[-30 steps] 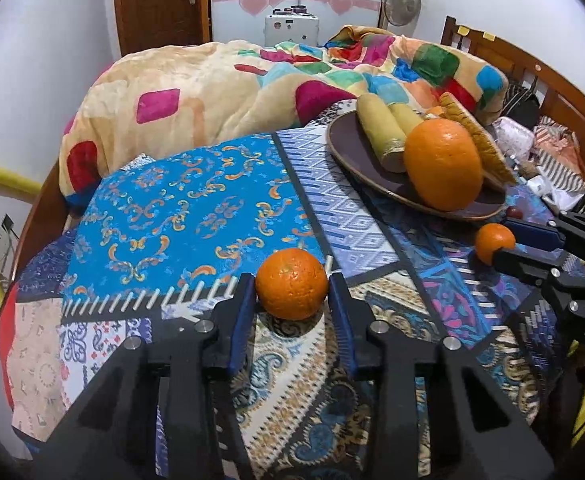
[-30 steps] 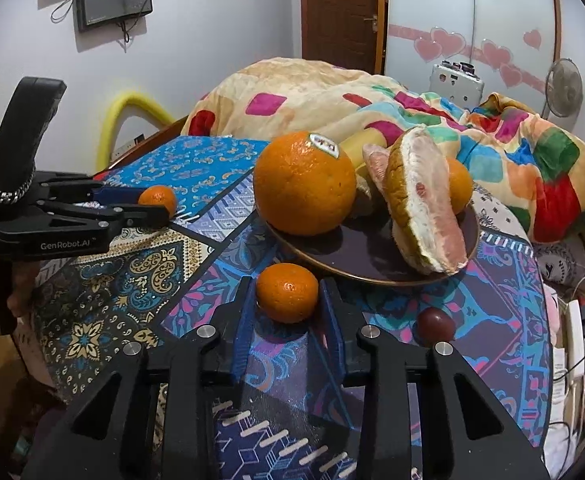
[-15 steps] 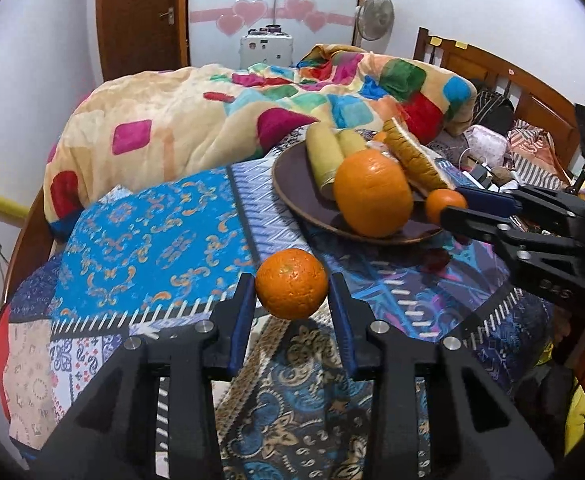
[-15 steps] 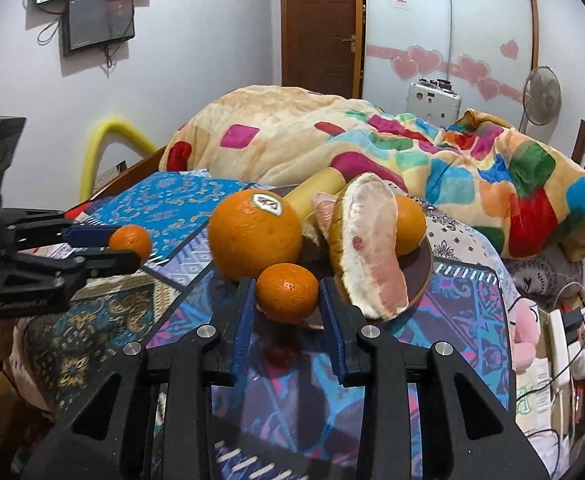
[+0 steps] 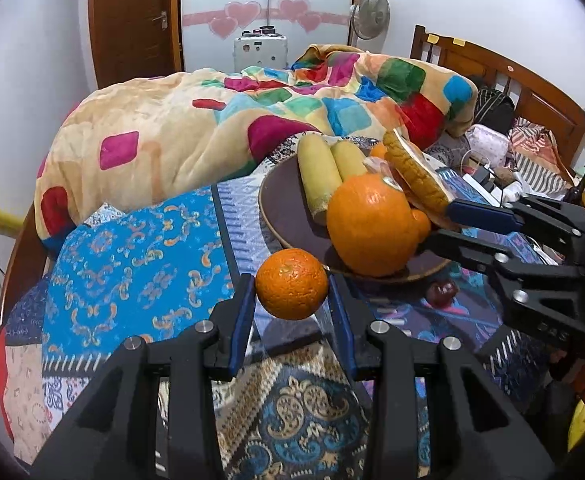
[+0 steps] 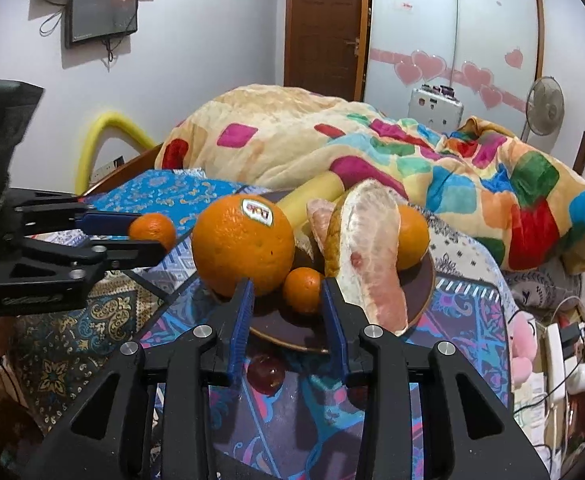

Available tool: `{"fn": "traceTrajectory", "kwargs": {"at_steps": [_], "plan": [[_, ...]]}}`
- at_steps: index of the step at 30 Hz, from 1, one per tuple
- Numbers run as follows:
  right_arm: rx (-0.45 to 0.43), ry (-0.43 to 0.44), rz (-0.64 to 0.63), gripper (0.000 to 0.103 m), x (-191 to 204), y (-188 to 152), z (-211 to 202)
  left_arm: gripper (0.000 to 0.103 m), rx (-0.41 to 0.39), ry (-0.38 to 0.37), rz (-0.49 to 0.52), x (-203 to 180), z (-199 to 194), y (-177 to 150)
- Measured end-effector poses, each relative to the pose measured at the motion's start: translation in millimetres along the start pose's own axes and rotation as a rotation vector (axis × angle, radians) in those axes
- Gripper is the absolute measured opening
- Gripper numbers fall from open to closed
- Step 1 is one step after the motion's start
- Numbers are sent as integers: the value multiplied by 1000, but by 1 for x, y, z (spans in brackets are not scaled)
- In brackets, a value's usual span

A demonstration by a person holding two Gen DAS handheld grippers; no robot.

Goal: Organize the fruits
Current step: 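Lower the mandarin onto the plate and open the left gripper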

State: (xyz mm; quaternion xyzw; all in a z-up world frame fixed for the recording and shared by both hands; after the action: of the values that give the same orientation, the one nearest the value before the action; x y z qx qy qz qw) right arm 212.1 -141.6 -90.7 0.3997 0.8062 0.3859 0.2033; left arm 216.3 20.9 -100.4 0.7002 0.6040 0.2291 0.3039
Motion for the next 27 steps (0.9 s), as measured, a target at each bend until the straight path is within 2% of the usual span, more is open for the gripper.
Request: {"fn": "traceTrajectory", "kwargs": {"at_steps": [7, 18, 22, 27], "plan": [[-50, -9, 35, 32, -14, 8, -13, 37, -10, 15, -6, 4, 10, 23], [-70, -23, 66, 34, -32, 5, -14, 37, 39, -48, -56, 13, 39, 55], [-66, -25, 67, 34, -35, 0, -14, 37, 50, -59, -50, 12, 43, 61], [-70, -39, 61, 34, -37, -4, -21, 37, 17, -28, -49, 9, 32, 57]]}}
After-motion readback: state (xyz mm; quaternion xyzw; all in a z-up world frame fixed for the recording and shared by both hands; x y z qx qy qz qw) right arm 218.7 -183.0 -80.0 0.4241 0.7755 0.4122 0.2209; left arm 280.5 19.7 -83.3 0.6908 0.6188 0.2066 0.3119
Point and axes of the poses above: each gripper's, at about its wrist camera, not at the fingertips, and z roughly the way its jaws point, x to its left, y to its top, the point moved 1 cm from there along z, roughly the way its jaws point
